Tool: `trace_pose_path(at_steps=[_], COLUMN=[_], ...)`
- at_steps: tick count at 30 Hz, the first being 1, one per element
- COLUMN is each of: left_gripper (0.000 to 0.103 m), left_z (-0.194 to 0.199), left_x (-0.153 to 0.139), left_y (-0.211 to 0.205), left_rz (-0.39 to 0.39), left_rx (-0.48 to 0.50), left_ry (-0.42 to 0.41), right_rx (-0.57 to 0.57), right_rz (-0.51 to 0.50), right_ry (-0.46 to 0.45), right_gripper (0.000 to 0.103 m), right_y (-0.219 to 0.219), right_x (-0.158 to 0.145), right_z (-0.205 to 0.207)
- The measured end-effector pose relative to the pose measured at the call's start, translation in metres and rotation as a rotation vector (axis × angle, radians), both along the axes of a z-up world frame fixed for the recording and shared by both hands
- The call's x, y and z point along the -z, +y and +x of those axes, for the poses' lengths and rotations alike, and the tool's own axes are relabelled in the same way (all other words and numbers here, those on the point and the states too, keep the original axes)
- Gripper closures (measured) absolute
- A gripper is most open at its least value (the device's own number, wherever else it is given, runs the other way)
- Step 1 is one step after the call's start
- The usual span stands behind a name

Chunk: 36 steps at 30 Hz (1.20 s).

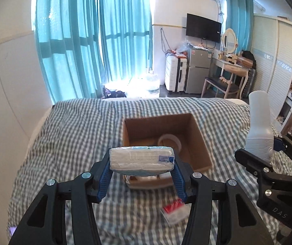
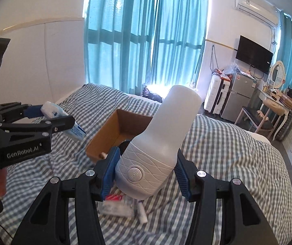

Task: Organize objects
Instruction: 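Carry the tissue pack and white bottle into the box and open both tools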

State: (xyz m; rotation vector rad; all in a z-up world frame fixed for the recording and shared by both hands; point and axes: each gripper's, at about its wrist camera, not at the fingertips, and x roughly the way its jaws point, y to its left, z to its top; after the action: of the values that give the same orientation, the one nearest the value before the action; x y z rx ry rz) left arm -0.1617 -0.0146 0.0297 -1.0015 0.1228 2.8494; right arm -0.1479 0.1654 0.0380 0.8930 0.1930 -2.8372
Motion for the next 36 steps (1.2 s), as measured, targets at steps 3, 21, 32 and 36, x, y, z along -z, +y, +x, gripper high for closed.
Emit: trace_pose_path(at_steps=[3, 21, 32, 36], left_gripper=[0.049, 0.049, 0.049, 0.049], left_z=[-0.016, -0.127, -0.157, -0.161], left_x=[0.004, 0.098, 0.139, 0.138], left_y=[0.004, 0.022, 0.031, 0.032], left_rz=[-0.026, -0.043, -0.050, -0.039], left_rx=[0.005, 0.051, 0.068, 0.078], left_ry=[0.006, -0.098, -0.168, -0.157], right_rx=[0.003, 0.016, 0.039, 0.030], right_rz=[-0.008, -0.060, -0.059, -0.071], right_ry=[-0.010, -0.142, -0.197, -0.226], right_gripper=[0.051, 0.051, 0.051, 0.050], right_y=[0.005, 0.026, 0.035, 0.031], right_x=[0.002, 0.085, 0.129, 0.140], right_z=[-0.022, -0.158, -0.206, -0.206])
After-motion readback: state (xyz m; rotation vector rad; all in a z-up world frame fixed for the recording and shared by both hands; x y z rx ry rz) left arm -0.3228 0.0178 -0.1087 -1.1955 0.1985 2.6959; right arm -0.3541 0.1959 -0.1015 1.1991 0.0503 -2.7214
